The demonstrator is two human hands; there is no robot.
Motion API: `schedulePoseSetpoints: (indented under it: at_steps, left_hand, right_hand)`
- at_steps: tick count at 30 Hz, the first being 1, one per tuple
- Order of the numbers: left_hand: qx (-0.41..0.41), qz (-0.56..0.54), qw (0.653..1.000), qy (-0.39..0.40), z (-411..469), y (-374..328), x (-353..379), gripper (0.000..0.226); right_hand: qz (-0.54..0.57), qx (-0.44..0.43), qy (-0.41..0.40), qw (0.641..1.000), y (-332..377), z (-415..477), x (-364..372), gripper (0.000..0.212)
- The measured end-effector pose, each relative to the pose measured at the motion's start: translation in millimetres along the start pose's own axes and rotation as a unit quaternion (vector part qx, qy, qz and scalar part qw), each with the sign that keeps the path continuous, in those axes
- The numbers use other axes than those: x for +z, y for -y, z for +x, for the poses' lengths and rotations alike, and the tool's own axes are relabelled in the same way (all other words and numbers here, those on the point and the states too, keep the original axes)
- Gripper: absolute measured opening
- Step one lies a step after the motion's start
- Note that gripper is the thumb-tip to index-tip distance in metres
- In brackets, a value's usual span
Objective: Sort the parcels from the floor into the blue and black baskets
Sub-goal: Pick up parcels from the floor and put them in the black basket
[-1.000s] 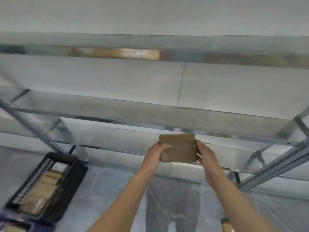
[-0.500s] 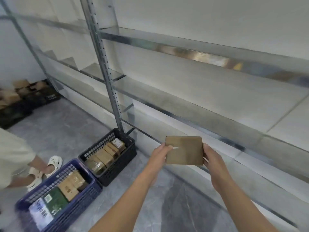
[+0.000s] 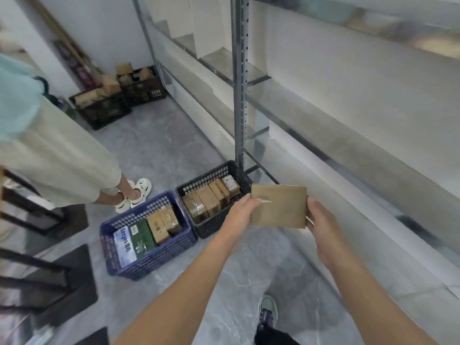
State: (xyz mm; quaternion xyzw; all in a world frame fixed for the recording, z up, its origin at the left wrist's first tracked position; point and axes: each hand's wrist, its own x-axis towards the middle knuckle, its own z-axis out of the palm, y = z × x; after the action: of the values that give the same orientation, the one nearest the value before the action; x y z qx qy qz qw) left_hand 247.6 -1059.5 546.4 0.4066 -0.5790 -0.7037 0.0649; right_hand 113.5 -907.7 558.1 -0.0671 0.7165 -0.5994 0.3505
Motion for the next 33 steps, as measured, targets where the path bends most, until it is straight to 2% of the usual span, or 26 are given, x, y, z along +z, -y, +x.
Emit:
schedulePoseSetpoints:
  at_steps: [1,5,6,11,16,20,24,26,29,33]
  left_hand:
    - [-0.01,-0.014,1.0,-0.008,10.2,-4.1,-3.5,0.068]
    - [-0.016,-0.03,0.999,-0.038,48.6,-23.0,-15.6,0.022]
    - [-0.012,-0.033,0.998,-0.045,56.9,-28.5,-18.5,0.018]
    - [-0.021,-0.026,0.997,-0.076,100.3,-42.0,-37.7,0.018]
    - [-0.042,-0.013,0.997,-0.07,152.1,-49.9,-64.3,0.031]
    - [-0.051,-0.005,0.997,-0.055,205.8,-48.7,-92.8,0.028]
    - [-0.09,0.007,0.995,-0.038,271.9,-50.9,-131.7,0.02]
    - [-0.105,0.02,0.994,-0.027,305.5,-53.5,-153.0,0.027]
    - [-0.135,0.056,0.989,-0.009,356.8,-50.6,-184.1,0.054]
    - [-0.136,0.118,0.983,0.027,424.2,-37.6,-211.2,0.058]
  right_hand:
    - [0.0,0.004,0.008,1.0,3.3,15.2,5.6,0.034]
    - [-0.008,0.007,0.04,0.999,16.7,69.6,26.6,0.031]
    - [-0.009,0.006,0.049,0.999,19.5,82.9,31.8,0.032]
    - [-0.015,0.023,0.071,0.997,30.8,136.9,60.3,0.032]
    - [-0.02,0.039,0.072,0.996,32.2,184.8,88.7,0.029]
    - [-0.037,0.07,0.073,0.994,25.7,224.2,120.9,0.031]
    - [-0.02,0.113,0.046,0.992,16.8,268.7,166.5,0.022]
    - [0.007,0.14,0.03,0.99,10.2,292.4,190.6,0.021]
    - [0.034,0.176,0.018,0.984,-1.2,324.8,221.4,0.024]
    - [0.073,0.218,-0.005,0.973,-26.0,372.5,254.3,0.033]
